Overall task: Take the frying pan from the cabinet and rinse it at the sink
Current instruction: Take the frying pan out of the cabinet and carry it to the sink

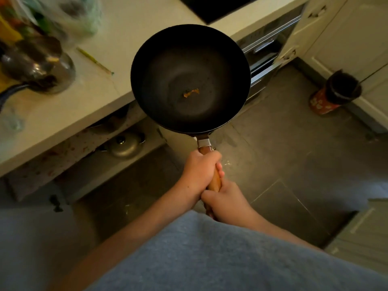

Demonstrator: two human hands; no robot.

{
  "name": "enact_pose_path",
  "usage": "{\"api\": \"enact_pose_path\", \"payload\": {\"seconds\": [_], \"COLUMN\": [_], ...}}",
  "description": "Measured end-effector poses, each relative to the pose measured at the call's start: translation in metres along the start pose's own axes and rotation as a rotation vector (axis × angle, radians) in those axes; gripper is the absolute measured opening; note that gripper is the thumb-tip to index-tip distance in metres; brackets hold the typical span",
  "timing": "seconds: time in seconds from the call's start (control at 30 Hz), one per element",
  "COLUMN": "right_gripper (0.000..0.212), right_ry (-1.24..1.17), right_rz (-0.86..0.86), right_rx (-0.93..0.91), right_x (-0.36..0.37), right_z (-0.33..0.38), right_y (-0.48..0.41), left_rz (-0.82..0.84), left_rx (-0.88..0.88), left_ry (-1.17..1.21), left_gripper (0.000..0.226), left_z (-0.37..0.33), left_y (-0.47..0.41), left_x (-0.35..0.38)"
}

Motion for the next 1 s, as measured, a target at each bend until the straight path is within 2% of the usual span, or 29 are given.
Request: {"api": "enact_pose_path", "payload": {"seconds": [0.17, 0.5, 0.67, 0.9, 1.0], "right_gripper": [0.007, 0.014, 0.014, 0.024, 0.018], "right_ry": [-0.054, -0.161, -0.23, -0.356, -0.397], "right_rz": [-0.055, -0.148, -0.26, -0.459, -0.525], "right_rx": [-0.022, -0.036, -0.092, -0.063, -0.109], "right_x": [-0.06, -0.18, -0.24, -0.329, -0.376], "right_z": [0.021, 0.05, 0.07, 0.093, 0.117], "right_y": [-0.028, -0.054, -0.065, -0.107, -0.129], "left_rz": [0.016, 0.17, 0.238, 0.357, 0.412], "left_rx": [-0.014, -0.012, -0.017, -0.045, -0.056], "left_ry": [0.001, -0.083, -0.134, -0.227, -0.261], "left_gripper": [0.016, 0.022, 0.024, 0.025, 0.021], "left_z": [-0.024, -0.069, -0.087, -0.112, -0.133], "left_y": [-0.039, -0.099, -0.133, -0.197, -0.231], "left_x": [0.055, 0.188, 0.253, 0.345, 0.388]}}
Point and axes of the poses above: each hand's wrist, its own y-axis away from the middle knuckle, its own x-axis out of the palm, z = x × y, the point moved 10 cm from there along -y, towards the middle knuckle, and after that the axes turned 1 degree about -z, right-handed, at the moved point
